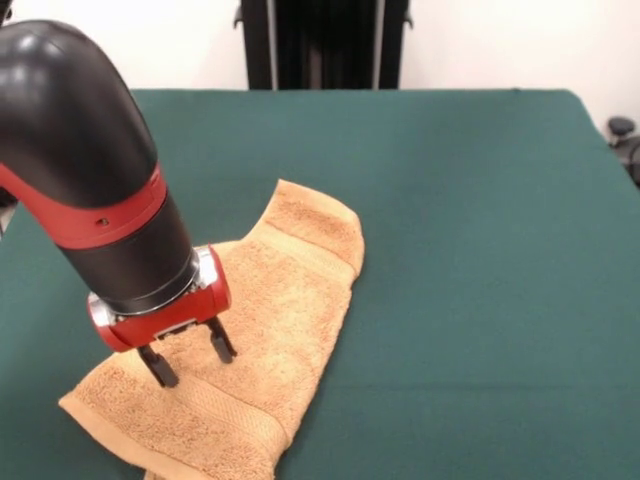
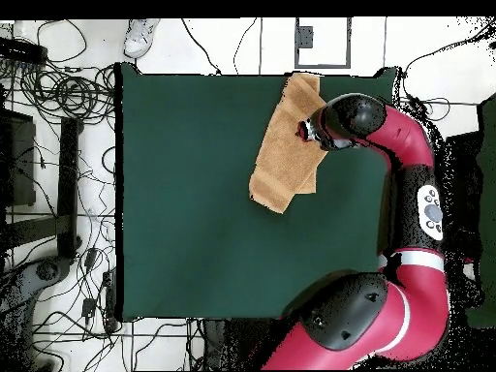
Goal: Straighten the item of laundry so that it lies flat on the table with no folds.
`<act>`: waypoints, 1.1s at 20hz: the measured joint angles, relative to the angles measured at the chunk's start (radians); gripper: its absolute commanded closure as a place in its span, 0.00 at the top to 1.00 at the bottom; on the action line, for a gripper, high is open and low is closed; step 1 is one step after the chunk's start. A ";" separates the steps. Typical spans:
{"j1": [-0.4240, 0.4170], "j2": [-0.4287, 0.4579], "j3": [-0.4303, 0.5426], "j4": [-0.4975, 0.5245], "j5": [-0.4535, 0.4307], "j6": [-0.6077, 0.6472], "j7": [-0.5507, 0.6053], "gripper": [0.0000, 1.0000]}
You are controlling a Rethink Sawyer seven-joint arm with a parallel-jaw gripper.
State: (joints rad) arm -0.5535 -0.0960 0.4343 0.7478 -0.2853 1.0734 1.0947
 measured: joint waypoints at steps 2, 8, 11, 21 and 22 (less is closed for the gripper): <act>0.004 0.013 0.000 -0.031 -0.004 0.020 0.000 1.00; 0.010 0.046 0.000 -0.109 -0.008 0.082 0.000 1.00; 0.011 0.059 0.000 -0.141 -0.008 0.108 0.000 1.00; 0.016 0.082 0.001 -0.194 -0.002 0.158 0.000 1.00; 0.016 0.083 0.001 -0.195 -0.002 0.160 0.000 1.00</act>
State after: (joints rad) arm -0.5377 -0.0132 0.4349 0.5526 -0.2878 1.2330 1.0947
